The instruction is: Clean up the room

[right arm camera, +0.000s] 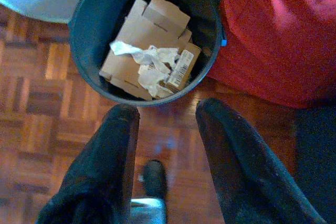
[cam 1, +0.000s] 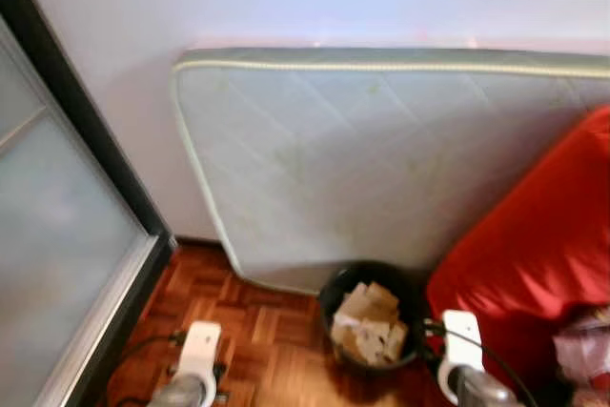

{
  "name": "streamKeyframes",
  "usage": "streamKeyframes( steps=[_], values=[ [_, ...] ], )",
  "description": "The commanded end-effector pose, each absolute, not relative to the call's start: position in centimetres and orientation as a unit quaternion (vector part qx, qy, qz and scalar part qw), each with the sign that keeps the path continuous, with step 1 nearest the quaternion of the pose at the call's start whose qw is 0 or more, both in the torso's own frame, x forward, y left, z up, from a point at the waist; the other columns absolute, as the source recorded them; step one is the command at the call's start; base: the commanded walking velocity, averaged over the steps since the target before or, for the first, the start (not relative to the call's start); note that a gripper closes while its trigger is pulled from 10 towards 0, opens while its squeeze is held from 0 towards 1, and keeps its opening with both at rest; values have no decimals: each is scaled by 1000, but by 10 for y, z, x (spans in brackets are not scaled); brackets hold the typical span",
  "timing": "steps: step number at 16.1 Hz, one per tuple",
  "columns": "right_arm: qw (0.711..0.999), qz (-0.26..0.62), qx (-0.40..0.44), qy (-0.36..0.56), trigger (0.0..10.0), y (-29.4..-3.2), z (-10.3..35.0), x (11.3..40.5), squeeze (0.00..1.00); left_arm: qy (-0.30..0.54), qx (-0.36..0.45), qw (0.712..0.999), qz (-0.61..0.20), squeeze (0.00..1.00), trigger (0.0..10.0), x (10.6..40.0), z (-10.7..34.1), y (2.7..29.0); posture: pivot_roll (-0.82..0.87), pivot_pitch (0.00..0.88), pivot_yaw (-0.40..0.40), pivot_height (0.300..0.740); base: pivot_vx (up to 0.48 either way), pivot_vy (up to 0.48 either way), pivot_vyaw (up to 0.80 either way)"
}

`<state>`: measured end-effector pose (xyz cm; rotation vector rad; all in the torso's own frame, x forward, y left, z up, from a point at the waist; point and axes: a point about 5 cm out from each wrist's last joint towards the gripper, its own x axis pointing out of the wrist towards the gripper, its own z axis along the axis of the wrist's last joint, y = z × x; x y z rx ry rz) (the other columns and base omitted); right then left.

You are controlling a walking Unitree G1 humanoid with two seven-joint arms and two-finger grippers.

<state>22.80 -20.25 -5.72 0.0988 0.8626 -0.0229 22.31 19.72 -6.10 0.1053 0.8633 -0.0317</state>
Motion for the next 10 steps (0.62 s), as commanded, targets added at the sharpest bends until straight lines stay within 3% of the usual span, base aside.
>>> streamKeyframes(
  steps=[1,10],
  values=[
    [906,-16,47,421,10000,-206,-58,227,0,418,50,907,-17,0,10000,225,-60,196,-71,0,80,740,0,0,-788],
    [906,-17,48,421,10000,-206,-58,227,0,417,47,908,-19,0,10000,225,-60,195,-70,0,83,740,0,0,-788]
  ],
)
